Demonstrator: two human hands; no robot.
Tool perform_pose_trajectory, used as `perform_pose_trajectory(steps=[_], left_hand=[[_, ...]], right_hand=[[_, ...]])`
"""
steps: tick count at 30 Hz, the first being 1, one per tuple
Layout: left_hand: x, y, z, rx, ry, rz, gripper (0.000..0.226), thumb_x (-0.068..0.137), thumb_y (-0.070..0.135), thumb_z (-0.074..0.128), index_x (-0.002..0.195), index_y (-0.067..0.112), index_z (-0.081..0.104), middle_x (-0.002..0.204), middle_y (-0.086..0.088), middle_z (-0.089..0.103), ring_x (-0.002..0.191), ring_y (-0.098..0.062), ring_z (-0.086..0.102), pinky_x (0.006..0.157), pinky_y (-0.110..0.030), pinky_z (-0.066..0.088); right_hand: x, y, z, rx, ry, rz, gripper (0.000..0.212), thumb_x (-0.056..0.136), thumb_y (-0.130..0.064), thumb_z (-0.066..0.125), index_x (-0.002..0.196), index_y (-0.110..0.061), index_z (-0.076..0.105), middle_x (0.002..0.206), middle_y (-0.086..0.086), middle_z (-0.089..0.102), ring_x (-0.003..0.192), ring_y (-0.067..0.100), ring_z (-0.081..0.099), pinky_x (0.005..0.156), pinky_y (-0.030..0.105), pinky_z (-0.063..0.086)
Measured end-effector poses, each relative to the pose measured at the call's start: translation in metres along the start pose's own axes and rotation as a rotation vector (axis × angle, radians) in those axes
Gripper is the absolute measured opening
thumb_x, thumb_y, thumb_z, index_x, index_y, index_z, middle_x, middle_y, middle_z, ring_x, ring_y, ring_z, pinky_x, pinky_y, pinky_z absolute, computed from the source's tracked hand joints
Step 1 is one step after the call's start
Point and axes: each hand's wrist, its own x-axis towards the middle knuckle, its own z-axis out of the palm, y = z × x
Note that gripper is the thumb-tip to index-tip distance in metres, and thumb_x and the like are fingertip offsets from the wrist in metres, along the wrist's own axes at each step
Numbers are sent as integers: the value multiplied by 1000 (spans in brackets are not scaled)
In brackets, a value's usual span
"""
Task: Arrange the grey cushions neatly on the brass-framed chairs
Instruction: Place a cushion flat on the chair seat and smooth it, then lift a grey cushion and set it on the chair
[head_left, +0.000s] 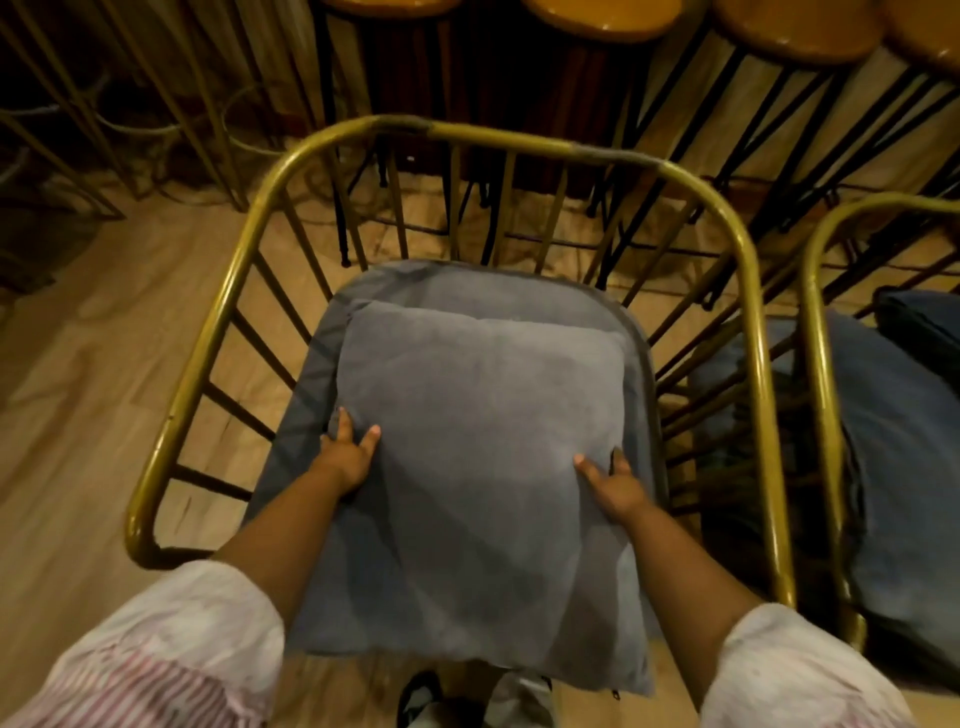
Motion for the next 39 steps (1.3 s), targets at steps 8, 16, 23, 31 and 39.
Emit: perform_pose_trajectory(steps=[8,16,23,31,39], left_hand=[[-100,54,-3,376,-215,270,58,101,32,35,151,9,18,160,-14,18,146,-30,24,115,-32,22],[-222,170,15,559,-314,631,53,101,35,34,149,14,28,158,-13,26,144,-28,28,114,-30,22],[-328,266,80,576,-296,898,56,99,36,39,147,9,31,153,-15,34,140,-31,35,111,-35,30],[-438,378,224,513,-290,1050,57,97,39,43,144,8,37,149,-12,42,136,-27,42,105,-30,35],[-505,464,341,444,-365,1033,64,97,43,41,149,8,27,157,-11,28,143,-28,30,114,-37,27]], right_hand=[[-99,-4,-49,-124,-64,-105,46,94,-29,56,132,-4,53,137,16,55,129,30,50,104,30,37],[-194,-12,-156,-104,167,-289,47,91,-33,59,131,-8,56,132,11,60,123,27,55,98,31,42],[-243,18,-286,-92,362,-382,51,94,-37,54,137,-9,49,143,12,50,131,30,46,103,37,38],[-267,122,-455,20,522,-380,47,91,-34,60,130,-8,56,134,10,59,125,26,53,98,31,40],[-247,202,-590,140,595,-279,51,93,-40,54,136,-12,51,137,9,54,126,27,50,100,35,40]])
